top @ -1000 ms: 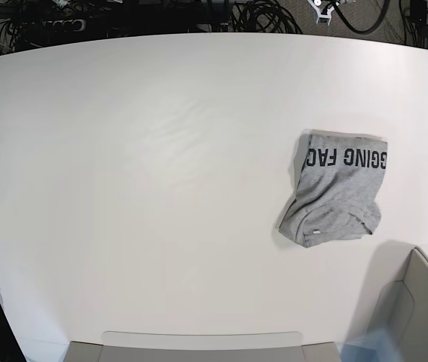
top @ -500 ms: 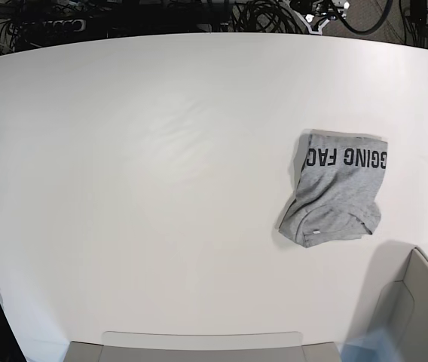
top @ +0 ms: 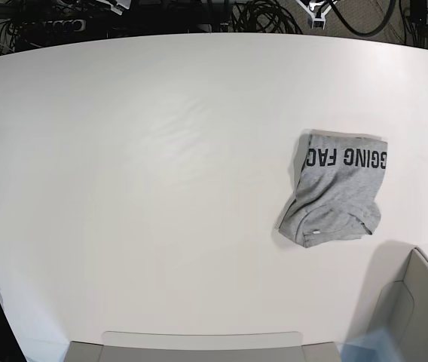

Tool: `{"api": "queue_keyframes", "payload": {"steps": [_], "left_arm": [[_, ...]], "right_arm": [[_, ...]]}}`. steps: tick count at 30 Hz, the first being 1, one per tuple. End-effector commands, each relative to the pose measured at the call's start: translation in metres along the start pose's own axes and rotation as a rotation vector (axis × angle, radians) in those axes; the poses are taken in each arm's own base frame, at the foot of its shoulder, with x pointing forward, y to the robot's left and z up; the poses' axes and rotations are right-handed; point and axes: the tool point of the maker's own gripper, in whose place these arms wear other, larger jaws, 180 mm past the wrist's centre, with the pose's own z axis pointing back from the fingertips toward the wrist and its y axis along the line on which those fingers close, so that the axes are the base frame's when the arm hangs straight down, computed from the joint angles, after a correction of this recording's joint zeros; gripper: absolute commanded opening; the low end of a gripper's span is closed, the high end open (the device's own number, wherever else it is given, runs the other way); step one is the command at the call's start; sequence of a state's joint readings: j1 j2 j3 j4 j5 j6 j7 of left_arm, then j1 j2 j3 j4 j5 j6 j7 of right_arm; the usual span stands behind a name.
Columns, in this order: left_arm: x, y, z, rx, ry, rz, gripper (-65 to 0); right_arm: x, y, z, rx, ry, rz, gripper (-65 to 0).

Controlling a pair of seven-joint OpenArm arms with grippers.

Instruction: Fold the T-shirt properly

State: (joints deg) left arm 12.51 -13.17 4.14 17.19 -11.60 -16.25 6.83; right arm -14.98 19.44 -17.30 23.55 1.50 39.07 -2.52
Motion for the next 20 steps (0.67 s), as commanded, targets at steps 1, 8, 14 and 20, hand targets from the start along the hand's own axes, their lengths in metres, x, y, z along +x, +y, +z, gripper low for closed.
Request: {"api": "queue_keyframes", "payload": {"steps": [1, 8, 14, 20], "left_arm": [[0.001, 0.004, 0.001, 0.005, -0.016, -0.003, -65.0], [0.005, 0.003, 0.001, 0.003, -0.036, -0.002, -65.0], [0.015, -0.013, -0.002, -0.021, -0.044, 0.006, -65.0], [0.013, -0.035, -0.005, -0.053, -0.042, 0.019, -65.0]], "right_arm": [[-0.004, -0.003, 0.004, 0.005, 0.003, 0.001, -65.0], [-0.015, 0.009, -0.005, 0.037, 0.134, 0.185, -65.0], [-0.035, 0.015, -0.006, 0.063, 0.241, 0.296, -65.0], [-0.028, 0.022, -0.012, 0.073, 0.227, 0.302, -65.0]]}}
